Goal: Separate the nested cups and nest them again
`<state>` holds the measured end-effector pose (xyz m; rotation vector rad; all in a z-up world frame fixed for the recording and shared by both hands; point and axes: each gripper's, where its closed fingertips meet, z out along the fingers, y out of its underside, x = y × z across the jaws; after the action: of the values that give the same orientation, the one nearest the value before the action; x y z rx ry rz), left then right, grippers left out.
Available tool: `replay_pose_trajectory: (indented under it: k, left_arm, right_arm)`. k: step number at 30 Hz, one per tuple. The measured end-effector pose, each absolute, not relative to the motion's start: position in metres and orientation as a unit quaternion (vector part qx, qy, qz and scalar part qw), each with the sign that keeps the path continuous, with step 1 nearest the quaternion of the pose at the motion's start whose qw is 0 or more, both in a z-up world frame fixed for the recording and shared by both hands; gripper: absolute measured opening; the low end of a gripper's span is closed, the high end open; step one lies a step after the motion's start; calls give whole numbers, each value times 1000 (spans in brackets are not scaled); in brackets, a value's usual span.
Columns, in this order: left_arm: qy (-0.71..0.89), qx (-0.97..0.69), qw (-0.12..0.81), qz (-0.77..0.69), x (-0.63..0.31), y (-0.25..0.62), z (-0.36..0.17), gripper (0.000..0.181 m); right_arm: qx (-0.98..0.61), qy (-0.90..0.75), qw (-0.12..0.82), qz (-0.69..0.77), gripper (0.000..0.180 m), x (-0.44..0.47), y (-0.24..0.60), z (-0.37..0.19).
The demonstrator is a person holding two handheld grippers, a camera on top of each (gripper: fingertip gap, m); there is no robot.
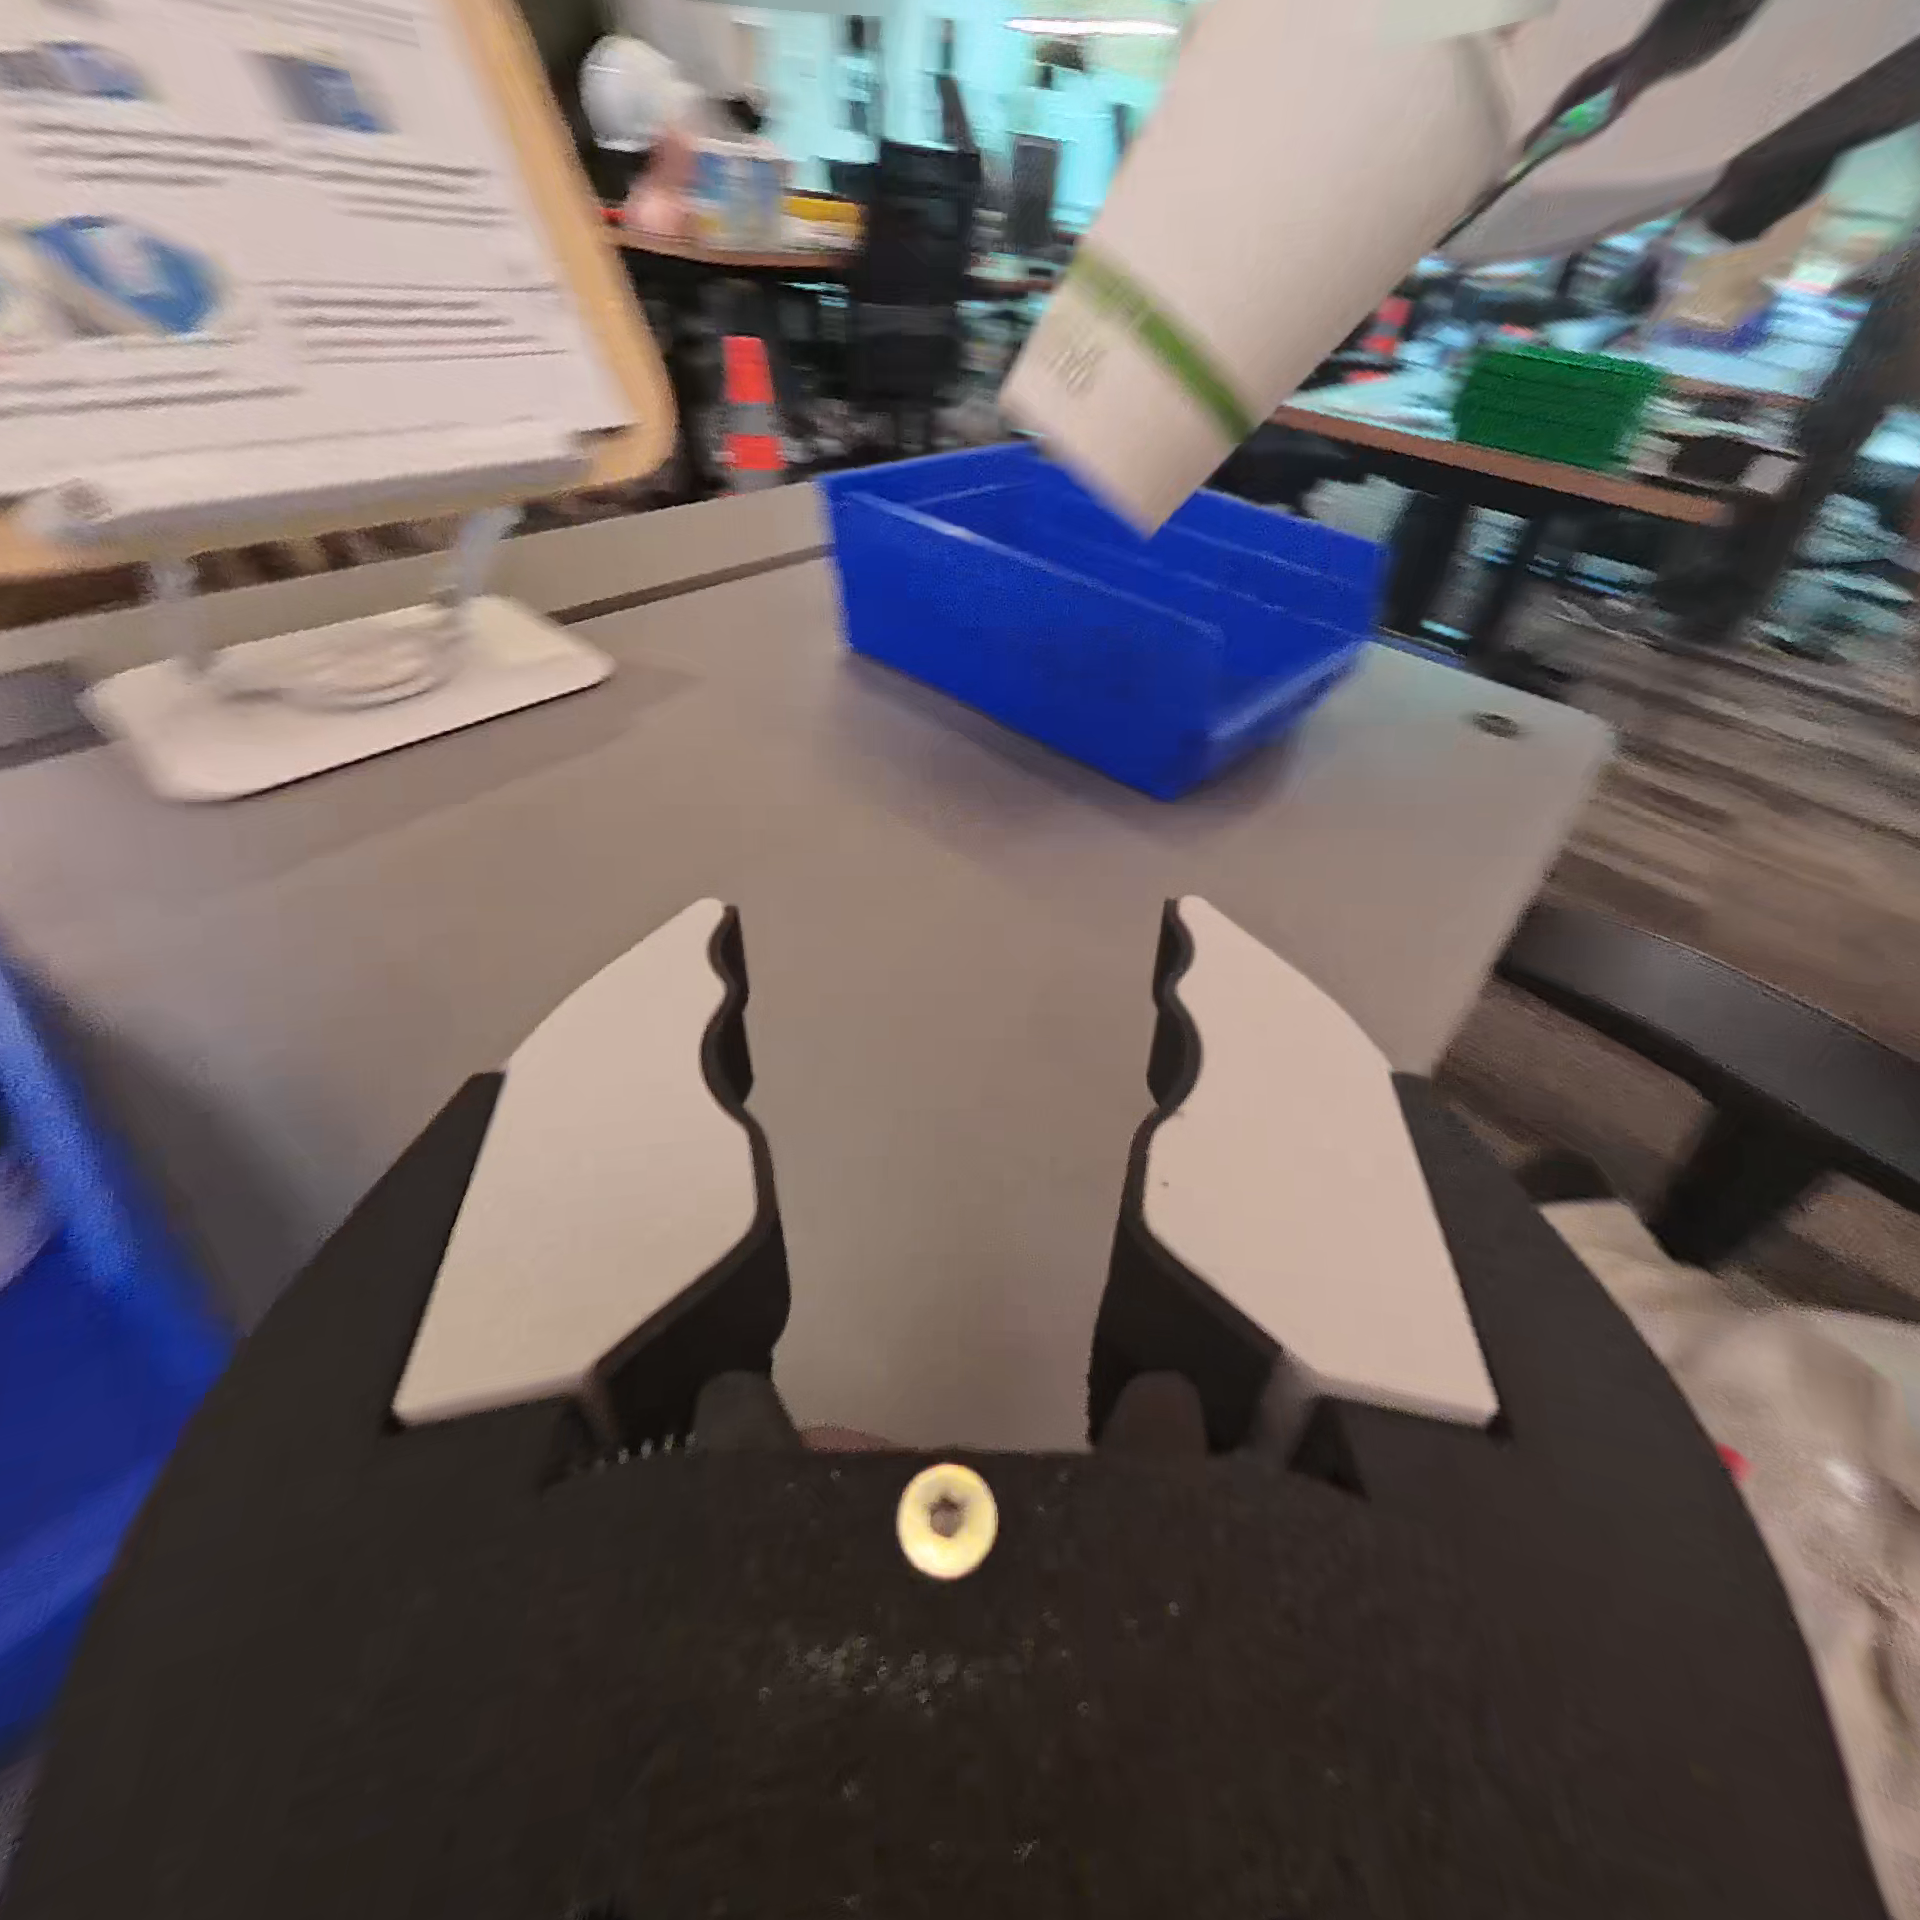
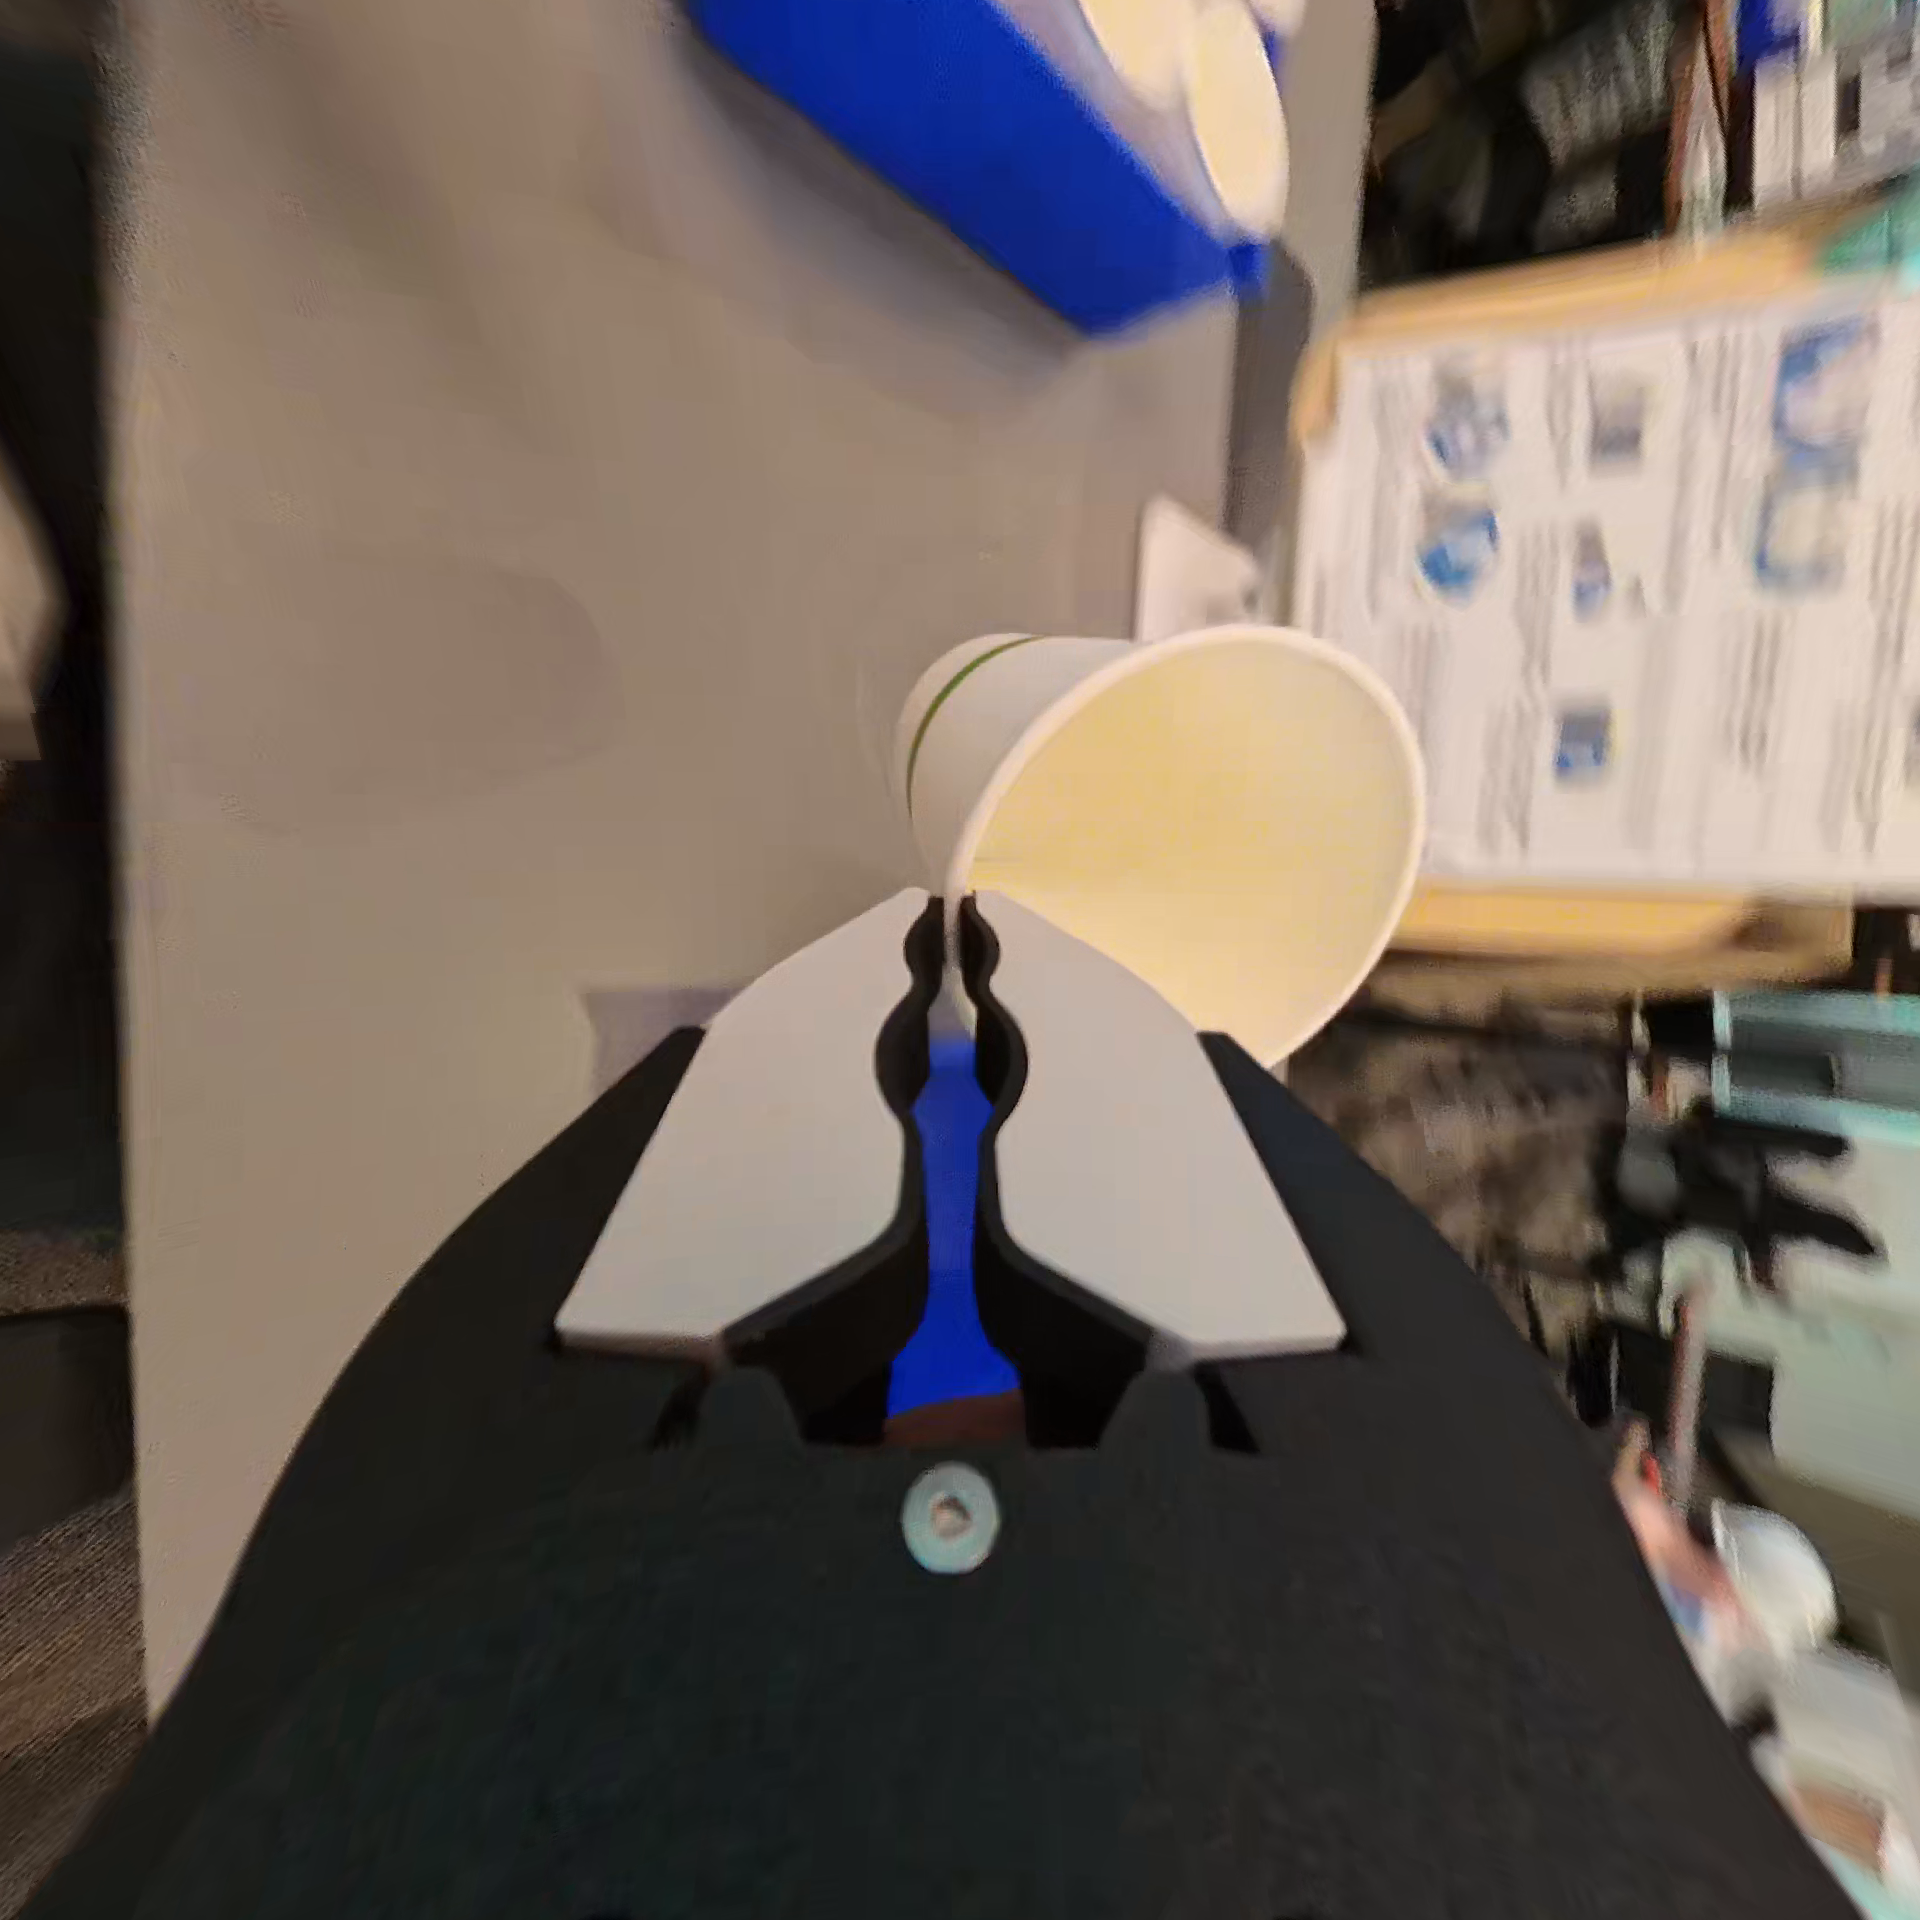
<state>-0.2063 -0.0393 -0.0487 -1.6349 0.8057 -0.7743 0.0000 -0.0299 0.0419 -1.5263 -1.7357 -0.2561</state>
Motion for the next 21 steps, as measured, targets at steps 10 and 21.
replay_pose_trajectory:
  k: [10, 21]
  left_arm:
    - [231, -731, 552, -328, -241, -27, -65, 73]
    - [263, -739, 534, -316, -227, -31, -79, 73]
  right_arm:
    - [-809, -533, 170, -177, 3, 163, 83, -49]
    - [-844, -514, 95, -123, 3, 170, 98, -102]
